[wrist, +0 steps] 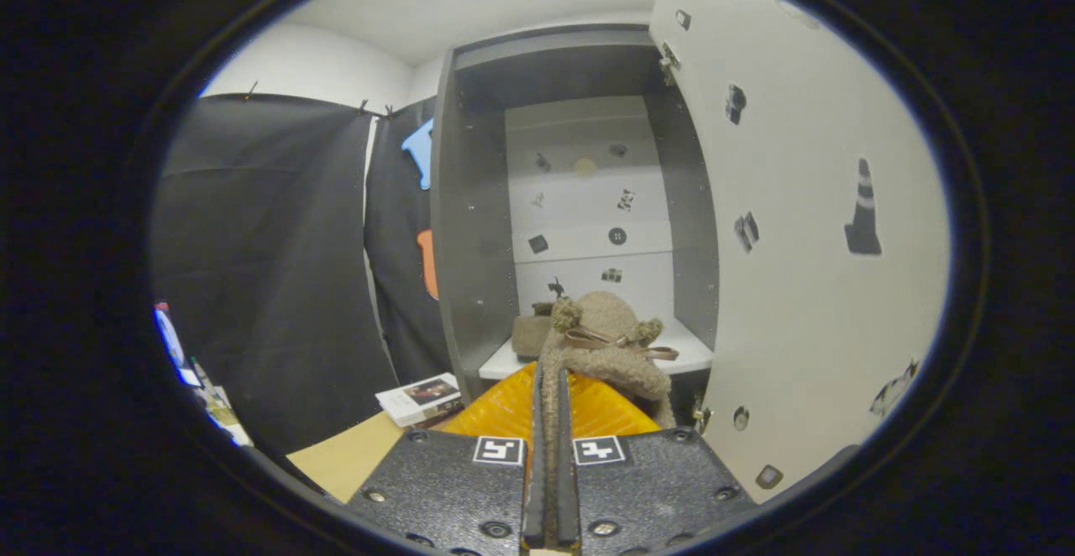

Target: Open the shoe cabinet door, grab the shoes and put them into the shoe cabinet, then close the shoe cabinet door.

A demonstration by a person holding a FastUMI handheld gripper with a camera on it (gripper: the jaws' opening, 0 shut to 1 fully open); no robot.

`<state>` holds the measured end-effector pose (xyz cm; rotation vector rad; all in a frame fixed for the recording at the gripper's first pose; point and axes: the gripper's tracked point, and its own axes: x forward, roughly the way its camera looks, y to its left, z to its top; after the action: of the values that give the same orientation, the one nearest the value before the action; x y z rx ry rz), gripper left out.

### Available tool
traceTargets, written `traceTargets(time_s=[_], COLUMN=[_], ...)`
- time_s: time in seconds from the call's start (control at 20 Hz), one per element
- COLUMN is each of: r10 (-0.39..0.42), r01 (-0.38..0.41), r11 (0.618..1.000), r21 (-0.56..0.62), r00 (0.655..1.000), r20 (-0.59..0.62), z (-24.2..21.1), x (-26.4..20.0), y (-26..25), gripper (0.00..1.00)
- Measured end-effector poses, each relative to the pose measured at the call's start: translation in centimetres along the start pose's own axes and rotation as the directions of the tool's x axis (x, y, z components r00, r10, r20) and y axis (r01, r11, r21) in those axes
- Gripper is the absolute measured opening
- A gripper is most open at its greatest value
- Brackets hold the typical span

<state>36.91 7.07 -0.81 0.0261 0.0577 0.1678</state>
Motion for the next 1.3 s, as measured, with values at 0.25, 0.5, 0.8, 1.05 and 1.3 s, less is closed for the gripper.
traceTargets(time_s=[0.25,0.5,0.8,1.05,1.3], r10=[-0.086,-0.151,-0.219,-0.265,-0.298], r01=[0.086,0.155,0.226,0.265,0.289], r11=[0.996,0.987,0.970,0.956,0.941], r21=[-0.002,-0.037,-0.095,-0.128,-0.179], r00=[0.995,0.985,0.973,0.964,0.954], r20=[0.057,0.087,0.078,0.020,-0.029], z=[6.0,9.6,9.0,5.9,2.9], x=[3.8,9.0,17.0,23.2,28.1], y=[-2.4,-3.6,-6.3,-8.5,-10.6], gripper=[0.08,0.09,0.08,0.09,0.09])
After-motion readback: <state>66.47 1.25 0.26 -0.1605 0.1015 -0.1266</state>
